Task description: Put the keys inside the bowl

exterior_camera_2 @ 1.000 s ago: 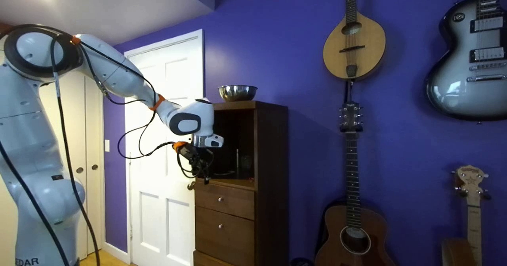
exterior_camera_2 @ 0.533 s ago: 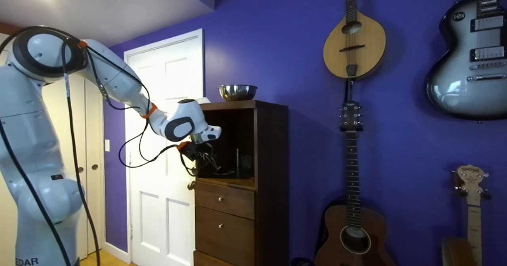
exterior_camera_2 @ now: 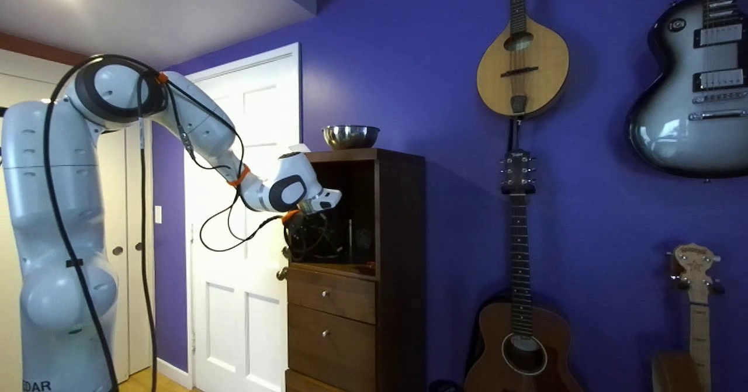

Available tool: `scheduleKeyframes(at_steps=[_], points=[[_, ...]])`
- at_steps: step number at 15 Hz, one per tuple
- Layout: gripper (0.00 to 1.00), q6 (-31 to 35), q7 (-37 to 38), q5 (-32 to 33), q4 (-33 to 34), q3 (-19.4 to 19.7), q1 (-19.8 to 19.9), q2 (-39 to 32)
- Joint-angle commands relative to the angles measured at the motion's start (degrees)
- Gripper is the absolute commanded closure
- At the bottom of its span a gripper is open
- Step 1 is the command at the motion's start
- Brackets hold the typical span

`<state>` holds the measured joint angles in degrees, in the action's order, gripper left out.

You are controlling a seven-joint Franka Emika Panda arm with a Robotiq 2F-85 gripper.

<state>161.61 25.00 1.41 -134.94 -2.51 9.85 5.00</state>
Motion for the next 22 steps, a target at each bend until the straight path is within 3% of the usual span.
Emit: scheduleKeyframes(at_steps=[1, 7, 8, 9, 10, 11, 12, 15, 17, 18, 19, 22], points=[[0.0, -2.15, 10.7, 8.49, 7.75, -1.66, 0.8, -6.09], [0.0, -5.39, 27.75, 21.67, 13.88, 0.61, -0.35, -9.3], [0.0, -7.57, 26.49, 19.09, 14.24, -0.02, -0.53, -9.53], [0.0, -4.45, 23.97, 18.54, 11.76, 0.03, -0.03, -8.25], [0.0, -5.67, 24.38, 18.54, 12.33, 0.02, -0.11, -8.46], [0.0, -6.24, 24.01, 17.87, 12.68, 3.06, -3.2, -8.59], [0.0, -6.34, 26.61, 20.43, 13.46, 0.99, -0.64, -9.31], [0.01, -8.21, 31.02, 23.74, 16.55, 2.77, -0.6, -11.35], [0.08, -9.9, 33.9, 26.22, 18.72, 3.75, -0.85, -12.51], [0.13, -11.23, 33.93, 26.04, 20.16, 6.74, -3.75, -13.33], [0.18, -12.87, 34.31, 26.16, 21.61, 7.2, -4.34, -14.52], [0.22, -14.84, 33.4, 24.76, 23.49, 8.69, -6.35, -16.87]])
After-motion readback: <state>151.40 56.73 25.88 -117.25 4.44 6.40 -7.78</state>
